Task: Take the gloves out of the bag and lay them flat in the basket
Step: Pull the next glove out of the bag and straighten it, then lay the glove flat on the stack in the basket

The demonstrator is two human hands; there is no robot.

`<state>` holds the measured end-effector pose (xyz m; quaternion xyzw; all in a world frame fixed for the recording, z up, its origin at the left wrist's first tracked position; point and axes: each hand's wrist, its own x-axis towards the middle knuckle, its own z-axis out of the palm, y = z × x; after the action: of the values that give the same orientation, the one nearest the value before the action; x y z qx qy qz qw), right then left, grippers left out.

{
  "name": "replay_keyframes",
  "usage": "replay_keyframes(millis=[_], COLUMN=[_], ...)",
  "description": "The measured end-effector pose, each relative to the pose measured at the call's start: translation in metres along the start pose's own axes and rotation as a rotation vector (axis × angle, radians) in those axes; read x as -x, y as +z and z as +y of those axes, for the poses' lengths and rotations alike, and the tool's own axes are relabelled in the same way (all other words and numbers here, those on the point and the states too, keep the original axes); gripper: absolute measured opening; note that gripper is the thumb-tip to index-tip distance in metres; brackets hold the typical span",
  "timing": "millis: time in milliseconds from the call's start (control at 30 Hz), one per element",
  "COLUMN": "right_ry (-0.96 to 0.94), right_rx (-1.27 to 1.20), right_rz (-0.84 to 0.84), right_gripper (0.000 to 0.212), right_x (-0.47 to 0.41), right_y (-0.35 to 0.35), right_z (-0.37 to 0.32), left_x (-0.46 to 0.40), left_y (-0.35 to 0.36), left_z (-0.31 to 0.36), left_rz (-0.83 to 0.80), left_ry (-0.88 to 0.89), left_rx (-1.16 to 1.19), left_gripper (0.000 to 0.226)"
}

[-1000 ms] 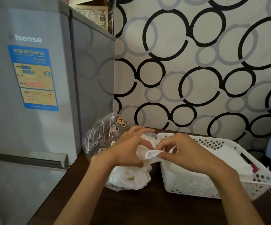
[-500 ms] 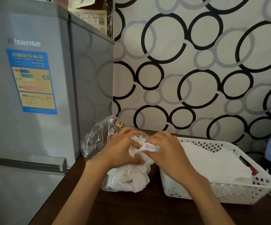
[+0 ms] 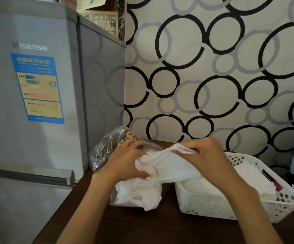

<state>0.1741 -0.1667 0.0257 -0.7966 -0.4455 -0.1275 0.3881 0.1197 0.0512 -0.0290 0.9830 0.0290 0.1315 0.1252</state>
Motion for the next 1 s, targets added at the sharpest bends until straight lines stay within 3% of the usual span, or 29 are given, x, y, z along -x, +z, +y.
replay_keyframes(millis=[167, 267, 433, 567, 700, 767, 867, 933, 1000], right_ry=[0.087, 0.169, 0.315, 0.426, 0.465, 0.466, 0.412, 0.368, 0.344], right_rx=[-0.084, -0.110, -0.237, -0.239, -0.276, -0.278, -0.304, -0.332, -0.344], right_rz=[0.197, 0.330, 0.537, 0.392, 0.364, 0.295, 0.159, 0.108, 0.101], right_gripper=[0.001, 0.030, 0.023, 0.015, 0.008, 0.009, 0.009, 0.009, 0.008], right_x=[0.002, 0.003, 0.006, 0.010, 0.009, 0.008, 0.008, 0.008, 0.008], right_y=[-0.024, -0.033, -0.056, -0.055, -0.051, -0.051, -0.051, -0.053, -0.057], right_z=[0.004, 0.011, 0.017, 0.020, 0.024, 0.024, 0.020, 0.017, 0.017], left_x=[0.000, -0.001, -0.003, -0.003, 0.002, 0.003, -0.002, -0.011, -0.023], left_y=[0.001, 0.002, 0.007, 0.004, -0.019, -0.030, -0.035, -0.030, -0.022], left_z=[0.002, 0.004, 0.004, 0.007, 0.012, 0.020, 0.047, 0.070, 0.087], left_rz=[-0.018, -0.020, -0.032, -0.048, -0.106, -0.027, 0.065, -0.031, -0.114], left_ry=[-0.012, -0.022, -0.015, 0.020, 0.065, 0.092, 0.122, 0.151, 0.201], left_rx=[-0.022, -0.025, -0.071, -0.018, 0.254, 0.452, 0.647, 0.651, 0.703], left_gripper=[0.059, 0.058, 0.051, 0.049, 0.040, 0.036, 0.054, 0.068, 0.068])
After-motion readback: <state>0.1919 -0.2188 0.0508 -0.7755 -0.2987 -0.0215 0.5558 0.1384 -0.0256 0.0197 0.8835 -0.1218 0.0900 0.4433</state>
